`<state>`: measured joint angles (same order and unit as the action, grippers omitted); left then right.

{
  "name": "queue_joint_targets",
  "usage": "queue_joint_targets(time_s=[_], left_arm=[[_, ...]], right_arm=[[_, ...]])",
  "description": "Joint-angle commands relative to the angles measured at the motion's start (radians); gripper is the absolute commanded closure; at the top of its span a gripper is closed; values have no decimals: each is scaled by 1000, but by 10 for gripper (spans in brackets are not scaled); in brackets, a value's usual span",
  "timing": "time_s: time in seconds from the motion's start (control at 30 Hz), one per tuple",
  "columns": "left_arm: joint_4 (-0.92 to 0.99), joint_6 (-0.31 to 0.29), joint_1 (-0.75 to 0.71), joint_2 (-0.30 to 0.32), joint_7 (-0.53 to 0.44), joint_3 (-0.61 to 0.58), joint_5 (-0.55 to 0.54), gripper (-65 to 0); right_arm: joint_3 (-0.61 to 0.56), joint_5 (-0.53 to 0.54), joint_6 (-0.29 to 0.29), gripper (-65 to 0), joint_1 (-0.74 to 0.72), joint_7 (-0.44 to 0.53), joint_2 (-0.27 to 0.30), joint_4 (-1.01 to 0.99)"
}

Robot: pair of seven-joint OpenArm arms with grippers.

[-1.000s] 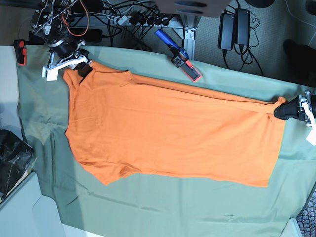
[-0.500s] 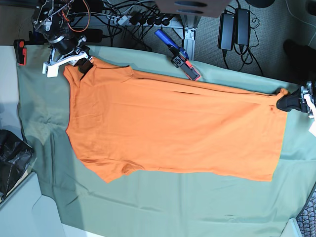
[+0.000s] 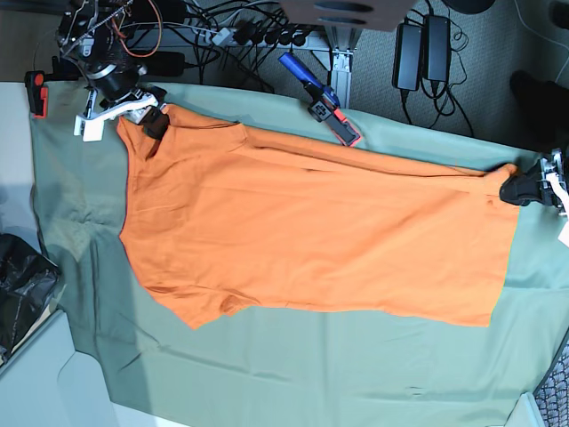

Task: Fold the T-shirt properly
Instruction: 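Pull the shirt taut between both grippers to straighten it, then release and move both grippers to the shirt's opposite long edge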

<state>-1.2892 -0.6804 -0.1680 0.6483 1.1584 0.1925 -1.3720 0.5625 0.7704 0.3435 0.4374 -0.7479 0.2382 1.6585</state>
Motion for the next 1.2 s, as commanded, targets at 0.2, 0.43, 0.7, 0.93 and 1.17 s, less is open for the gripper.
queue_joint_targets(time_s=[0.2,0.43,0.7,0.93,1.17], left_arm=[[-13,-18,71,37,-16,14,-5,-290],[-13,-18,167,85,-17,14,13,-290],[-13,-18,247,97,-167,14,171,-289],[67,-18,351,54,-408,-4,446,-289],[377,-18,565,-53,-486,-89,520,-289]], right_arm=[[8,-31,84,-349,0,-8,14,4],[29,-34,84,-349,-21,-8,14,10],[55,-43,84,-349,-92,-8,20,10],[56,-66,84,-349,-195,-9,69,10],[56,-75,85,-349,-206,-12,84,10]])
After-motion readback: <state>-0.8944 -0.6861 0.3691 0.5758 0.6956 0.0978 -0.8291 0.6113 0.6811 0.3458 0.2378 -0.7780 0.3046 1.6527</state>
